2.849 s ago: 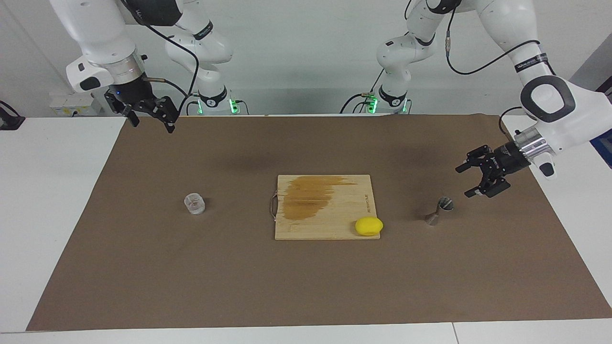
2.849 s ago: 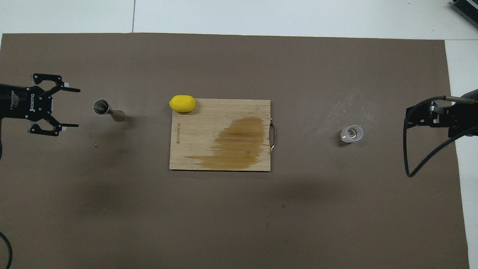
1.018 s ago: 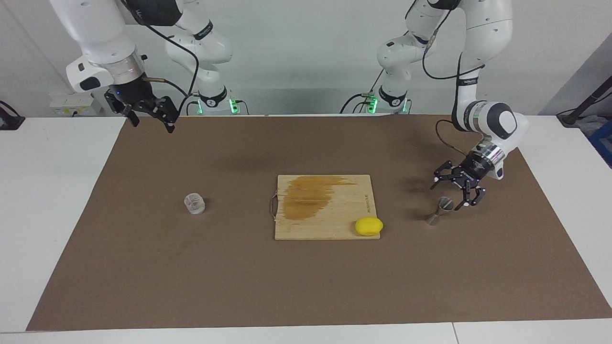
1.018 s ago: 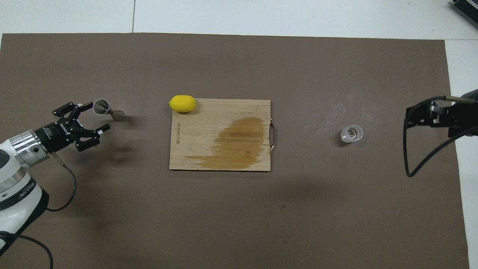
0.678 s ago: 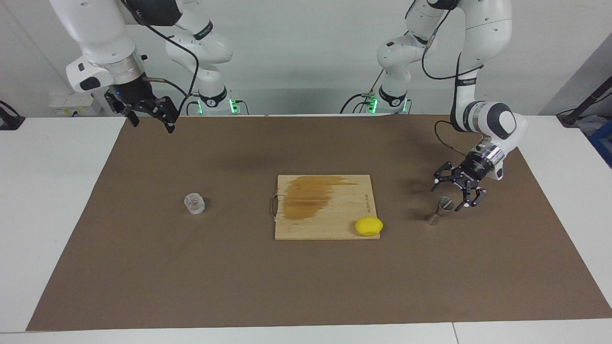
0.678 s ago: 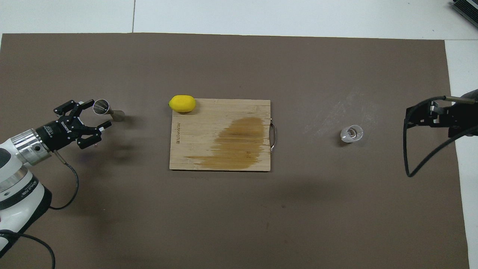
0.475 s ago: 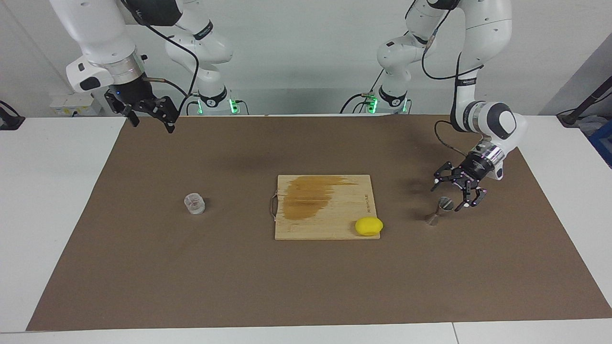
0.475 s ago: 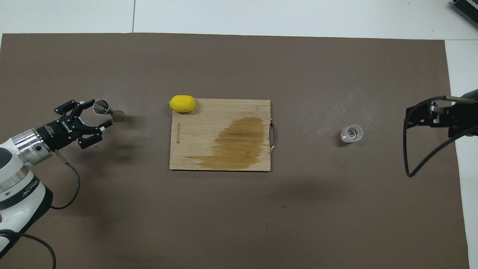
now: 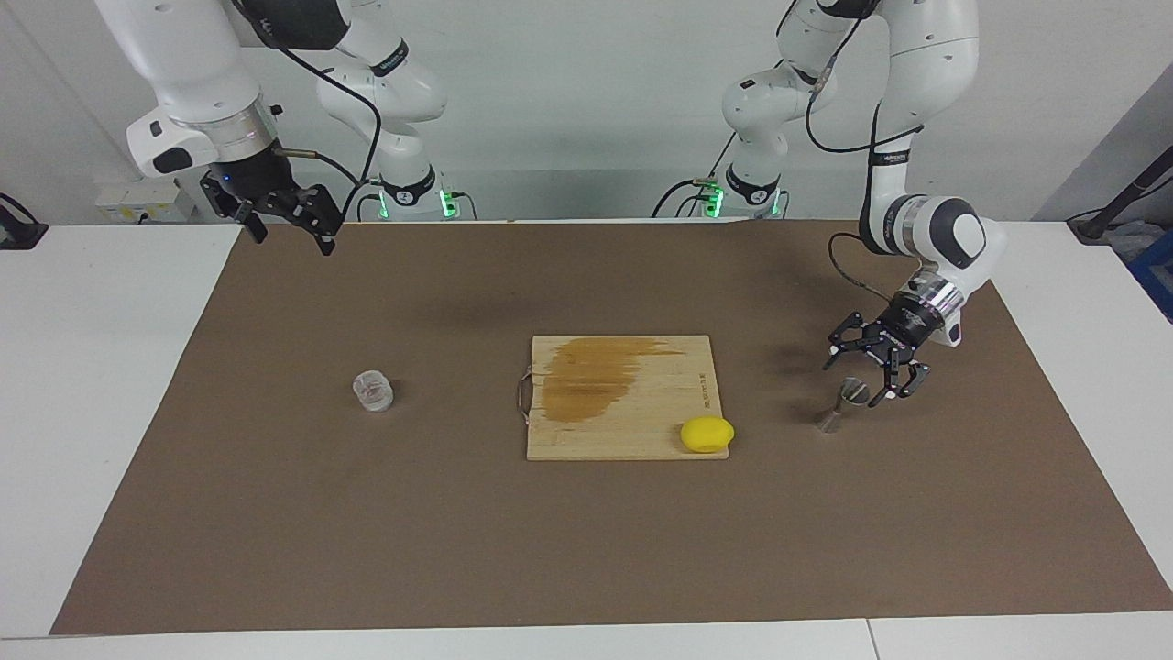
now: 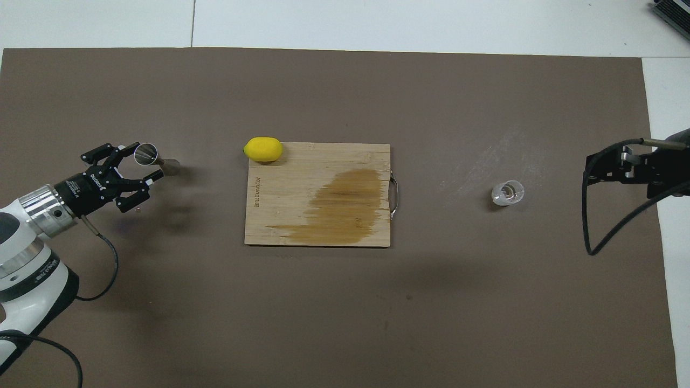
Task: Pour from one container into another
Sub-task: 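Close the left gripper around the dark metal cup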
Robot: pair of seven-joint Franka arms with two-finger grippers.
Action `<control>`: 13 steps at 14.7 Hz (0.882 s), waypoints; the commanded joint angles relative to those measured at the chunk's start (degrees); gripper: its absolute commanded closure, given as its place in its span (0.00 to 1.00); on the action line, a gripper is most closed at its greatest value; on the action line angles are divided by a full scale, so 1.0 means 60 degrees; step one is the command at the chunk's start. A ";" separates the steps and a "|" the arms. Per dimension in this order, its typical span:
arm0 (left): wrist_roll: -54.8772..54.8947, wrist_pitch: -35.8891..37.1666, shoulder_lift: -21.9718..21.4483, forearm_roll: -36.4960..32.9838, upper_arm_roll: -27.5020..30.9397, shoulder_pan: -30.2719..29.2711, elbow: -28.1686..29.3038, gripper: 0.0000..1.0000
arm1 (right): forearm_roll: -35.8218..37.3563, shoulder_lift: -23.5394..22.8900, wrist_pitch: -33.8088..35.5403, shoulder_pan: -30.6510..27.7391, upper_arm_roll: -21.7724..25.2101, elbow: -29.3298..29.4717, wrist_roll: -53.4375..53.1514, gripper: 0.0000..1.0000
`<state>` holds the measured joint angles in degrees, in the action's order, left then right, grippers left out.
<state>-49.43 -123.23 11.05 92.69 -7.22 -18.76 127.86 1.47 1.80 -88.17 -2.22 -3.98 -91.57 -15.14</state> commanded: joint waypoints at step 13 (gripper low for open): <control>0.0226 -0.0306 0.0019 0.0416 0.0075 0.0153 0.0004 0.55 | -0.0055 0.0198 0.0002 -0.0113 -0.0054 -0.0192 0.0253 0.00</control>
<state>-48.99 -123.92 11.05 93.52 -7.18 -18.75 127.85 1.47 1.80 -88.17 -2.22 -3.98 -91.57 -15.14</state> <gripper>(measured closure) 0.432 0.000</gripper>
